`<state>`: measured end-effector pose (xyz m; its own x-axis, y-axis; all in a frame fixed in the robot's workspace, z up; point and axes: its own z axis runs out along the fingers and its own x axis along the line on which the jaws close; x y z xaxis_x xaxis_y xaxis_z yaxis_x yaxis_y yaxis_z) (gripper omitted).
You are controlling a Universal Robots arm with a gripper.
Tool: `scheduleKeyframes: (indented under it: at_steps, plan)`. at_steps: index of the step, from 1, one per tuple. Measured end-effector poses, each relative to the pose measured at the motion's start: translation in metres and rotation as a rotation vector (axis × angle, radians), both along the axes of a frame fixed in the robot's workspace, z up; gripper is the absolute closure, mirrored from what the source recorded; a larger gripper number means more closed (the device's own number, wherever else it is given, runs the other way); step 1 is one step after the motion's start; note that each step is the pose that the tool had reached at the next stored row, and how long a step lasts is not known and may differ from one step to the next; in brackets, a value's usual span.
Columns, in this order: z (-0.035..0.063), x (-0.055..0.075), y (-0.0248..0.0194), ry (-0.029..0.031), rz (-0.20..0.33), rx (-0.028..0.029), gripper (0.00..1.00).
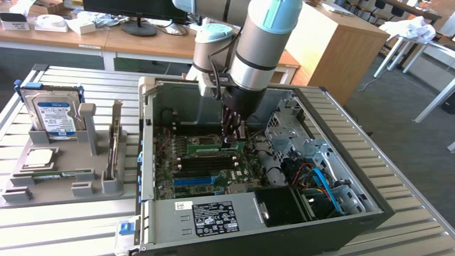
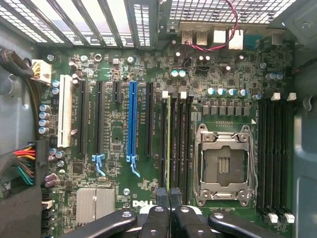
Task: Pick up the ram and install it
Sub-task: 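Insert the ram into the slot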
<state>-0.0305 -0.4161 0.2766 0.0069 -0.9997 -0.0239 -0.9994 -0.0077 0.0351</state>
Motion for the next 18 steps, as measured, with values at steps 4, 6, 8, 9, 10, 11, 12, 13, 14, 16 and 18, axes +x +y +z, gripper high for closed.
scheduleKeyframes:
  at_steps: [4,6,8,9,10,11,12,13,14,16,18]
  plan:
    - [-0.0029,-0.0001,-0.0002,0.0,0.0,0.0,0.89]
    - [-0.0038,-0.0002,-0.0003,0.0001,0.0,-0.0001,0.89]
    - [-0.0038,-0.0002,-0.0003,0.0001,0.0,-0.0003,0.89]
    - [-0.0038,-0.0002,-0.0003,0.0001,0.0,-0.0002,0.89]
    - [-0.0039,-0.0002,-0.0002,0.0,0.0,0.0,0.89]
    - [-0.0041,-0.0004,-0.0002,-0.0002,0.0,0.0001,0.89]
    - [-0.0042,-0.0008,-0.0001,-0.0004,-0.001,0.0001,0.89]
    - [-0.0043,-0.0012,-0.0001,-0.0006,-0.004,0.0001,0.89]
    - [-0.0044,-0.0012,-0.0001,-0.0006,-0.011,0.0,0.89]
    - [-0.0045,-0.0015,-0.0001,-0.0006,-0.025,0.0,0.89]
    - [-0.0046,-0.0016,-0.0001,-0.0006,-0.035,0.0,0.89]
